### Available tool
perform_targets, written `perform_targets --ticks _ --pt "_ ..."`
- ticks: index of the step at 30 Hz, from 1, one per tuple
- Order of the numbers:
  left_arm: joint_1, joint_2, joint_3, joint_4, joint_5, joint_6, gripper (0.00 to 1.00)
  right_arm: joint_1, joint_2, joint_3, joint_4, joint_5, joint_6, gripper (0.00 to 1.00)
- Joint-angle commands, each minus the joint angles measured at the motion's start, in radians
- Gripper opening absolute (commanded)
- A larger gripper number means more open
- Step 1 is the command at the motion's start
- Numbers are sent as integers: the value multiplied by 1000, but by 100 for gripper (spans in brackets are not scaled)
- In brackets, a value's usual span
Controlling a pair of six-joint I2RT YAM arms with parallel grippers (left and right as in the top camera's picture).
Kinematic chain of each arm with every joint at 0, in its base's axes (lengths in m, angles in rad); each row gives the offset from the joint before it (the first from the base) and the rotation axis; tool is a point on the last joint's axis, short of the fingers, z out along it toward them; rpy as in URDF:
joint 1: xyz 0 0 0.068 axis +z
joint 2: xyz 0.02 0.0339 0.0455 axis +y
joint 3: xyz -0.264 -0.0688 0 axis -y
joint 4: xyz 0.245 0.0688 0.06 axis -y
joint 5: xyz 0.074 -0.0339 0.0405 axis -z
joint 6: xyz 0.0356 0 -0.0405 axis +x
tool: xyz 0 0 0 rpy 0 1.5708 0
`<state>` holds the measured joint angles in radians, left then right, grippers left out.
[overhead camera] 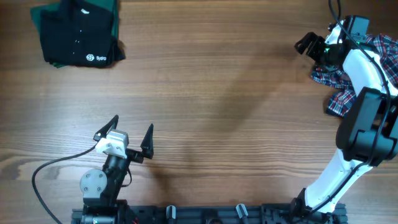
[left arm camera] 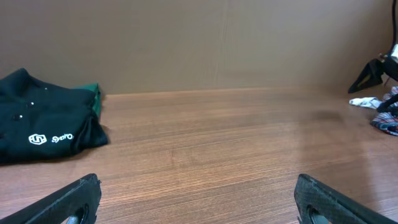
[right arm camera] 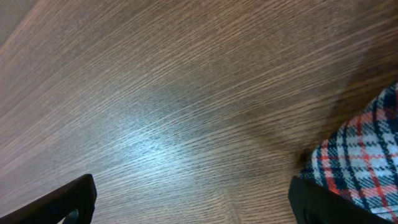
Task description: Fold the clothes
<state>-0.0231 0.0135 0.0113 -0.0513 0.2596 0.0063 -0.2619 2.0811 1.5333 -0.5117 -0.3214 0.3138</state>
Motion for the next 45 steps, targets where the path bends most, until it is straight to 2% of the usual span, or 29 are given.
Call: perform_targets --ticks 1,7,12,15,18,21,28,32,40,43,45 --pt "8 -11 -6 -2 -9 12 100 47 -136 16 2 -13 3 100" --pt "8 -11 -6 -2 -10 12 100 129 -389 16 2 -13 3 100" --pt "8 -11 -6 -2 -9 12 100 211 -591 11 -57 277 -30 100" --pt "8 -11 -6 -2 -9 12 100 228 -686 -26 -93 383 -30 100" --pt "8 -11 -6 -2 -9 12 100 228 -811 -143 -101 420 -59 100" --pt "8 -11 -6 -2 -9 12 100 228 -952 -324 -12 417 -96 100" --pt "8 -11 -6 -2 -9 12 100 230 -1365 -870 392 336 -105 100" --pt "8 -11 -6 -2 -9 12 100 231 -1661 -1202 600 277 -111 100" --pt "8 -11 -6 -2 -9 12 100 246 -2008 -1445 624 215 -131 100" --pt "8 -11 -6 -2 -9 12 100 246 -2066 -1482 624 214 -149 100" --pt "8 -11 -6 -2 -9 12 100 246 -2078 -1500 624 181 -216 100"
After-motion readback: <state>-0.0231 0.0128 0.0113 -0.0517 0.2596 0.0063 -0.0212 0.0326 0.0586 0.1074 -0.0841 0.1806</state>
